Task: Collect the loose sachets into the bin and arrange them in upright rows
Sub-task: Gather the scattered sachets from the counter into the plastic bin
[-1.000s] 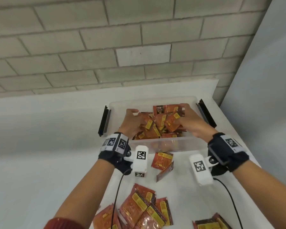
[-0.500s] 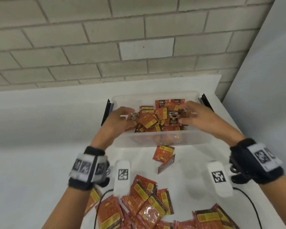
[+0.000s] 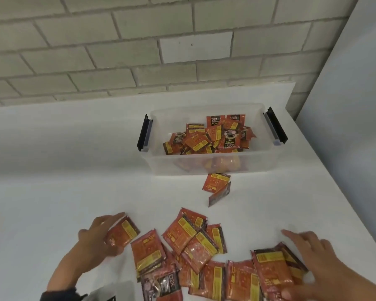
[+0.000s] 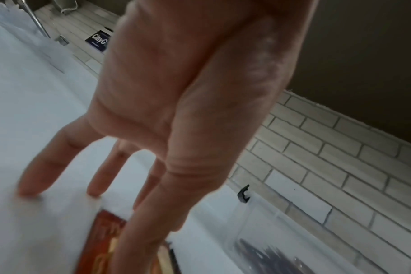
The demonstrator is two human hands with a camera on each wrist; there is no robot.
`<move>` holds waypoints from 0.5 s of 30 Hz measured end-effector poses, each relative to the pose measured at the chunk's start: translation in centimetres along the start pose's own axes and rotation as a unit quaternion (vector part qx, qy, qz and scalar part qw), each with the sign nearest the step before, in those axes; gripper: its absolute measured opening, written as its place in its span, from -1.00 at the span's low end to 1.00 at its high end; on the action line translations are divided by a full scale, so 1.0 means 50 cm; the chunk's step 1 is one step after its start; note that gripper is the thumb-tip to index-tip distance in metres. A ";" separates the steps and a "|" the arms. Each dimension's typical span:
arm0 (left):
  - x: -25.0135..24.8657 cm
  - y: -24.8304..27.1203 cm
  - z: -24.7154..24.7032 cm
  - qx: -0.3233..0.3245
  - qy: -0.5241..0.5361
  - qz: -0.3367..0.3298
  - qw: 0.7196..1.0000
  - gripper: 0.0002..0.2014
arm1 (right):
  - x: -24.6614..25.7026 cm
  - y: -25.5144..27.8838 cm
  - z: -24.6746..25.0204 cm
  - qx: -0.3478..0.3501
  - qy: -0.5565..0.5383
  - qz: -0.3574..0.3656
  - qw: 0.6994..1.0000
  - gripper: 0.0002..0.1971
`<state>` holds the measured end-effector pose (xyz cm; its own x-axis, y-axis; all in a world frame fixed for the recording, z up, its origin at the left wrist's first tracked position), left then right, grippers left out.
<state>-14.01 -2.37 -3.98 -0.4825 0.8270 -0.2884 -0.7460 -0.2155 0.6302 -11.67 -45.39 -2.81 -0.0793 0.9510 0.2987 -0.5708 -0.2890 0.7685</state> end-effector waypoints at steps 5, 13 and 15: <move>-0.003 -0.006 -0.002 -0.042 0.000 0.005 0.999 -0.29 | -0.025 -0.036 -0.022 -0.109 -0.056 -0.008 0.992 -0.08; -0.034 -0.018 0.058 -0.057 0.090 -0.050 0.993 -0.79 | -0.015 -0.038 0.072 -0.165 -0.162 0.078 0.970 -0.24; -0.072 -0.010 0.073 -0.038 0.110 -0.104 0.988 -0.77 | 0.007 -0.048 0.100 -0.165 -0.159 0.103 0.968 -0.21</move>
<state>-10.22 -3.35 -0.65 -0.3969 0.7262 -0.5613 -0.8681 -0.0984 0.4866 -6.26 -44.88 -1.73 0.0060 0.7806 0.6250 -0.8044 -0.3676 0.4668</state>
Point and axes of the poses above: each hand's wrist, its own y-axis away from the middle knuckle, its own z-axis out of the back of the hand, x = y × z, the point moved 2 cm from there along -y, towards the middle knuckle, and after that the axes turned 6 degrees about x, right-handed, at the moved point
